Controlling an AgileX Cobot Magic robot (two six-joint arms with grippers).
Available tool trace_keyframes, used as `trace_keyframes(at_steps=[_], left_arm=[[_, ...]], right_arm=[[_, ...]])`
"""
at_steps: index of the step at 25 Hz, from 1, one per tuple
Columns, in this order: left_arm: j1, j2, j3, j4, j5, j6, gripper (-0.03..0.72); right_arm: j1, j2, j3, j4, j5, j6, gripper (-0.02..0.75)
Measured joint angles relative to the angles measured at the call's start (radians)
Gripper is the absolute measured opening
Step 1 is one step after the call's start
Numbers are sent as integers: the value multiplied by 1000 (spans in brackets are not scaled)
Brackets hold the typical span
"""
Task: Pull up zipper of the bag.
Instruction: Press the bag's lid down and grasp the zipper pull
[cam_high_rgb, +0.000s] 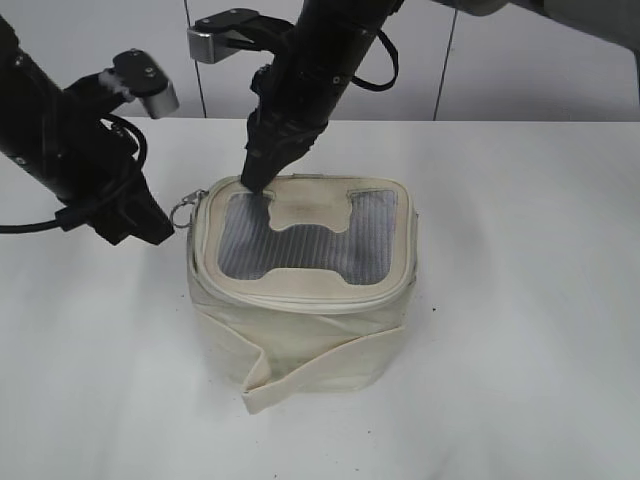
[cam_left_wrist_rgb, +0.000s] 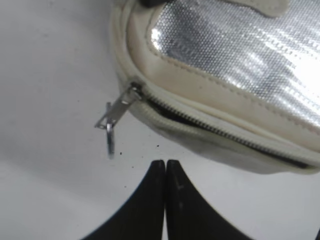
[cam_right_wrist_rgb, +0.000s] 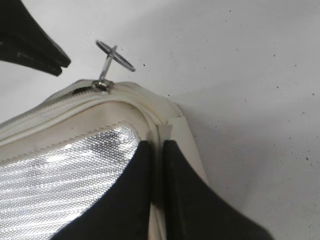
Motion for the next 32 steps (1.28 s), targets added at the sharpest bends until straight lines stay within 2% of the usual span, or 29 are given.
trace_keyframes(at_steps=[2,4,5,8,11,15,24,32], left_arm=[[1,-4,0,33,-10,-15,4],[3,-17,0,55,-13,-22,64],[3,-26,0,65,-13,-24,105],[4,-46,0,80,-17,-24,304],[4,-49,0,81,-41,-25,430],[4,-49,0,70,-114,-25,466],[4,-9,0,53,-115,-21,473],[-7,34,0,-5,-182,15,470]], right_arm=[[0,-1,0,0,0,0,38],[0,-1,0,0,0,0,37],[0,-1,0,0,0,0,37],[0,-1,0,0,0,1,37],[0,-1,0,0,0,1,37],[0,-1,0,0,0,1,37],[0,-1,0,0,0,2,37],[0,-1,0,0,0,3,37]])
